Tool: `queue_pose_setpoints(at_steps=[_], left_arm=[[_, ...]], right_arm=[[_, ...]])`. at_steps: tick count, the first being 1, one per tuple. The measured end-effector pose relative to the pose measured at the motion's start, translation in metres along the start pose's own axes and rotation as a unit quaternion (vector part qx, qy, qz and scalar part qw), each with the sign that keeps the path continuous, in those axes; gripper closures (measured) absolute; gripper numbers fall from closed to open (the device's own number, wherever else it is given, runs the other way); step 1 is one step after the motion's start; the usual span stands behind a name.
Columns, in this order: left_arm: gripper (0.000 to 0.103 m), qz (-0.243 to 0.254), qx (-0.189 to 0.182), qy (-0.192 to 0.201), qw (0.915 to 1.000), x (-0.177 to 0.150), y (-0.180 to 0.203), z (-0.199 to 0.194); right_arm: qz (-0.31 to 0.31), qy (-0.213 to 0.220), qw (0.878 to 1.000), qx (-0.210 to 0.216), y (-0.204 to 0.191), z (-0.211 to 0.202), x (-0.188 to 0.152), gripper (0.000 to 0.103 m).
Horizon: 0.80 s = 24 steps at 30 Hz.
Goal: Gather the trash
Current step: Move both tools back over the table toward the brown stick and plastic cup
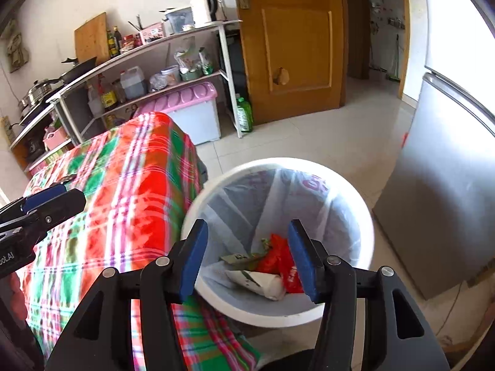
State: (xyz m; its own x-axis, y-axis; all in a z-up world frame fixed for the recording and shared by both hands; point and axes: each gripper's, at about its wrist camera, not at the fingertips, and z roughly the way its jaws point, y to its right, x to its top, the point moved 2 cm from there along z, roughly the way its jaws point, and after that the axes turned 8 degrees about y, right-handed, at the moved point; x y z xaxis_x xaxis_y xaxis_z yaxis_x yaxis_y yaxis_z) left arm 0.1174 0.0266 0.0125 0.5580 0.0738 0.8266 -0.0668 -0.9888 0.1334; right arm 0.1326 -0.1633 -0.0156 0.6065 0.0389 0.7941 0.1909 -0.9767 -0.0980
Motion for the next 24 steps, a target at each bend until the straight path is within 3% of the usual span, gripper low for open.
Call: queue_pose_setpoints(at_steps=[11,19,24], left_arm=[[0.029,-0.039,0.069,0.017,0.9967,-0.009,-0.074,-0.028],[0.025,-0.083,0.133,0.014,0.9875,-0.024,-0.144,-0.041],[0.025,-0.11,0.155,0.012,0.9817,-0.032,-0.183,-0.048]], right_arm=[[-0.043,0.028,0.997,0.064,-0.069,0.004,0.015,0.048],[-0.084,0.02,0.99,0.115,-0.127,0.024,0.024,0.048],[-0.108,0.011,0.985,0.136,-0.16,0.039,0.026,0.048]])
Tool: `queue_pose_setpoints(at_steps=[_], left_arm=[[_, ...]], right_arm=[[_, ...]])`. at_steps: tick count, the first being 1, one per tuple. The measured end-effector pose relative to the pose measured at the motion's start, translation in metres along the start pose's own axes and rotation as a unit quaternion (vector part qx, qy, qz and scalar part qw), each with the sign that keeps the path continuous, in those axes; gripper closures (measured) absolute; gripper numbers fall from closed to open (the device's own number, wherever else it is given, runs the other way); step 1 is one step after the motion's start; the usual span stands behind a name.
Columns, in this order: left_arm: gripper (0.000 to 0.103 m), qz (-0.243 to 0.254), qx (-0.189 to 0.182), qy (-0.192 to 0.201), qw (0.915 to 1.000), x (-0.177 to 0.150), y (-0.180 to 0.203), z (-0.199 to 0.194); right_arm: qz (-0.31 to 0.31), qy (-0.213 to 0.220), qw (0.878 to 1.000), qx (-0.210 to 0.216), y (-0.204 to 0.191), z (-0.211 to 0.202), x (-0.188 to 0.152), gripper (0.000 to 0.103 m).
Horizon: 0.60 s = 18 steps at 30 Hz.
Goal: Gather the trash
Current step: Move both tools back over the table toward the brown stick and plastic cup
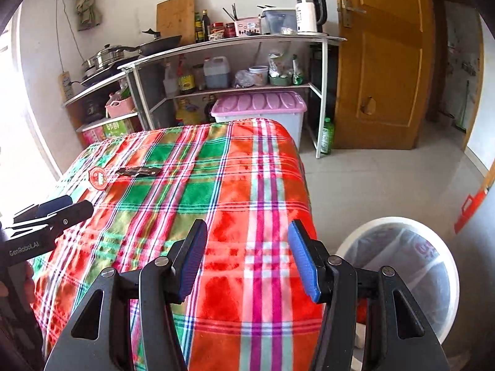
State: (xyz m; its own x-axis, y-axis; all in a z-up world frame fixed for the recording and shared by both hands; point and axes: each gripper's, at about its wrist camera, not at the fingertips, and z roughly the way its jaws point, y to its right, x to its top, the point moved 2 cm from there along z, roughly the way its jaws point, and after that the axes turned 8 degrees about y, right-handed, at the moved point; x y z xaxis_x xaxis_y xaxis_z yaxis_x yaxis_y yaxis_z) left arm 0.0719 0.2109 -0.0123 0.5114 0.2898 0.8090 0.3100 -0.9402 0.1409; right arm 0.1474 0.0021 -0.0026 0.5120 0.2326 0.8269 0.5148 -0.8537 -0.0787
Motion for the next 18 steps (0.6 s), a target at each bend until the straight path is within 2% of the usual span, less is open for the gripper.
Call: queue_pose_setpoints(at_steps=[10,18], left_arm=[[0.023,-0.032,0.059,-0.014,0.9976,0.004,-0.067,0.02],[0.021,-0.043,0.071,-0.021,0.9963,0.01,-0.098,0.04]], right_arm=[[-0.025,-0.025,0.998,0.045,-0.045,0.047,0.009,0.048],[-0.064,-0.047,0.994,0.078,-0.09,0.087,0.02,0.048]])
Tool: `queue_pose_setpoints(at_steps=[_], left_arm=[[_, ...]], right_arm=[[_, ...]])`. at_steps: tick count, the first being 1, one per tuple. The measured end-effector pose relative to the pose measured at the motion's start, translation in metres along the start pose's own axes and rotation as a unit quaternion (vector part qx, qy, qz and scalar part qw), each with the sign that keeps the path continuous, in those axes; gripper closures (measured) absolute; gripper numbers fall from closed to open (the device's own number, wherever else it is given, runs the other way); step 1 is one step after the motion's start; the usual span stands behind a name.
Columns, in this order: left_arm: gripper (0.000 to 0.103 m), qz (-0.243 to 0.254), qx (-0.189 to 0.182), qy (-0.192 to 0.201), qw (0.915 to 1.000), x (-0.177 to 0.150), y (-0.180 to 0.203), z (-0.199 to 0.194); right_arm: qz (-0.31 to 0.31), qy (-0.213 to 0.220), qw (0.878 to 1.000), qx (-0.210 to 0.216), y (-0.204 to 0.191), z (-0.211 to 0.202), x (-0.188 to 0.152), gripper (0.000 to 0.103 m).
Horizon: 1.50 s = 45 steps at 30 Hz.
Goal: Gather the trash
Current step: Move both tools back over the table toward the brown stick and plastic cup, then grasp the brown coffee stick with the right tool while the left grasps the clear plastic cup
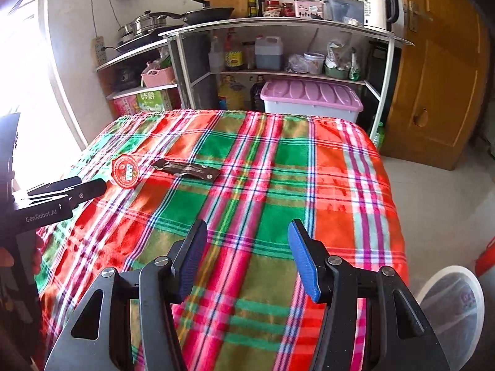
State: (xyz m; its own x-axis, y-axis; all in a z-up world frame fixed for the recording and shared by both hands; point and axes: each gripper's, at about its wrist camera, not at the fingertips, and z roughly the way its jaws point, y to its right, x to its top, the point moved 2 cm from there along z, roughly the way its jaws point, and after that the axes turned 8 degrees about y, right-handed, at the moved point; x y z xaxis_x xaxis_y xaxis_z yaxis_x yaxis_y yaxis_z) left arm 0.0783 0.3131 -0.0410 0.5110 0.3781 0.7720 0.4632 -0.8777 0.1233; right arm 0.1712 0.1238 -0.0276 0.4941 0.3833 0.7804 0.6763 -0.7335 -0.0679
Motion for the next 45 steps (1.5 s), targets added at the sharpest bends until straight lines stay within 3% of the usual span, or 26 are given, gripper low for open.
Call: queue_pose_setpoints(at_steps=[5,10,29,37,43,45], left_arm=[[0.021,0.015,0.012,-0.012,0.9997,0.005,-0.003,0.017],[0.021,0.012,-0.001,-0.031,0.9994,0.009,-0.006,0.032],[0.021,-0.005,0.007,-0.038,0.9993,0.011,-0.019,0.05],[0.022,-0.006,0.007,-0.04,0.9992,0.011,-0.02,0.055],[0.039,-0.003,-0.004,-0.038,0.9993,0.012,-0.017,0.055],[0.047,-0.001,-0.007,-0.038,0.9993,0.012,-0.015,0.055]], right_arm=[[-0.018,-0.009,1.0,0.015,-0.019,0.027,0.012,0.048],[-0.041,-0.011,0.999,0.021,-0.032,0.05,0.023,0.048],[-0.117,-0.038,0.986,0.111,-0.065,0.121,0.039,0.048],[-0.136,-0.059,0.981,0.128,-0.071,0.134,0.039,0.048],[-0.121,-0.061,0.983,0.127,-0.067,0.13,0.037,0.048],[-0.118,-0.062,0.984,0.121,-0.067,0.128,0.036,0.055]])
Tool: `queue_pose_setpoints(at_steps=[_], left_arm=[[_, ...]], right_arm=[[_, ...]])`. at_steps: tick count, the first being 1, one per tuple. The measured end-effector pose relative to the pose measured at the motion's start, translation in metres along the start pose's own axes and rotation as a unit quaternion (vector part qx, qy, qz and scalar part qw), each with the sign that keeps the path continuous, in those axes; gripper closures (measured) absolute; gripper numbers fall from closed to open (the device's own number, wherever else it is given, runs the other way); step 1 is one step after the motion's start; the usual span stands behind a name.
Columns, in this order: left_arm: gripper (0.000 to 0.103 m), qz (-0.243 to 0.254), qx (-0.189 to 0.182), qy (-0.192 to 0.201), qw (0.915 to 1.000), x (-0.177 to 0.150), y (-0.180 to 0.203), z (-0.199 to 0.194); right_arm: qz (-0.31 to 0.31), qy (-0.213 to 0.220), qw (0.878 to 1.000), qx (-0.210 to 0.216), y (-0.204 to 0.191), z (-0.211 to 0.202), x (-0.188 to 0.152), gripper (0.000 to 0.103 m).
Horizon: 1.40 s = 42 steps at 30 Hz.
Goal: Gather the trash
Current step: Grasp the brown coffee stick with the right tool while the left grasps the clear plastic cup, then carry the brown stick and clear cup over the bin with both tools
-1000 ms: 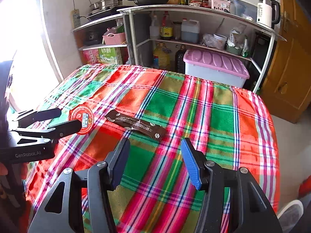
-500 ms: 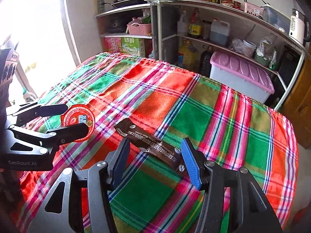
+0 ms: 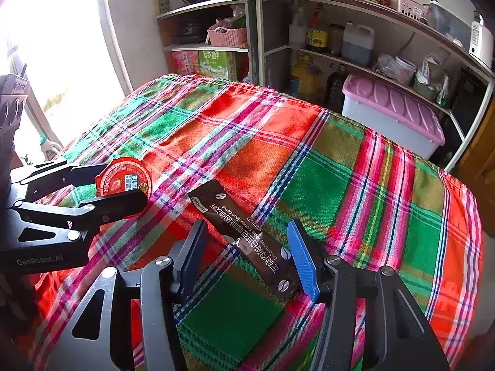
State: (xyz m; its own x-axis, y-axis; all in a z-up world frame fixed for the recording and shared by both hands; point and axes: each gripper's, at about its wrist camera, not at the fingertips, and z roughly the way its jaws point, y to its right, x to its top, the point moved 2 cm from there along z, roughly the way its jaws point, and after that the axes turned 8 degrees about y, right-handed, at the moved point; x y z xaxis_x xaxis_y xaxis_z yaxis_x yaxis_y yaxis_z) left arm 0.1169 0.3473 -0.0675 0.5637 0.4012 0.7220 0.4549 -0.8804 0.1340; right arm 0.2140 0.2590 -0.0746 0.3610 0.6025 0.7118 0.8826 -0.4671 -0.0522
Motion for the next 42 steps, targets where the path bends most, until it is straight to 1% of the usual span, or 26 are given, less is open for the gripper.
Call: queue_pose_setpoints(at_steps=[1,2,4,12,19,21,27,35,42], left_arm=[[0.051,0.001,-0.001,0.0,1.0,0.0,0.001,-0.001],[0.056,0.002,-0.003,0.0,1.0,0.0,0.001,-0.001],[0.056,0.002,-0.005,0.0,1.0,0.001,0.002,-0.001],[0.059,0.002,-0.008,0.005,0.9999,0.001,0.003,-0.007],[0.059,0.007,-0.009,0.012,0.9999,-0.002,0.007,-0.017],[0.059,0.009,-0.011,0.014,0.9998,-0.003,0.01,-0.021],[0.059,0.027,-0.022,0.029,0.999,-0.003,0.027,-0.038],[0.059,0.062,-0.055,0.053,0.9951,-0.004,0.07,-0.068],[0.059,0.086,-0.088,0.063,0.9903,-0.007,0.109,-0.086]], right_arm=[[0.002,0.0,1.0,-0.004,0.001,-0.001,0.001,0.064],[0.004,0.001,1.0,-0.009,0.002,-0.001,0.001,0.067],[0.008,0.0,1.0,-0.015,0.003,-0.002,0.0,0.076],[0.013,0.0,1.0,-0.019,0.0,-0.007,-0.003,0.082],[0.045,0.009,0.999,-0.018,0.006,-0.019,-0.011,0.083],[0.054,0.012,0.998,-0.024,0.008,-0.025,-0.013,0.083],[0.076,0.042,0.996,-0.036,0.012,-0.059,-0.019,0.083],[0.104,0.079,0.989,-0.067,0.027,-0.114,-0.032,0.083],[0.116,0.104,0.983,-0.095,0.038,-0.162,-0.051,0.083]])
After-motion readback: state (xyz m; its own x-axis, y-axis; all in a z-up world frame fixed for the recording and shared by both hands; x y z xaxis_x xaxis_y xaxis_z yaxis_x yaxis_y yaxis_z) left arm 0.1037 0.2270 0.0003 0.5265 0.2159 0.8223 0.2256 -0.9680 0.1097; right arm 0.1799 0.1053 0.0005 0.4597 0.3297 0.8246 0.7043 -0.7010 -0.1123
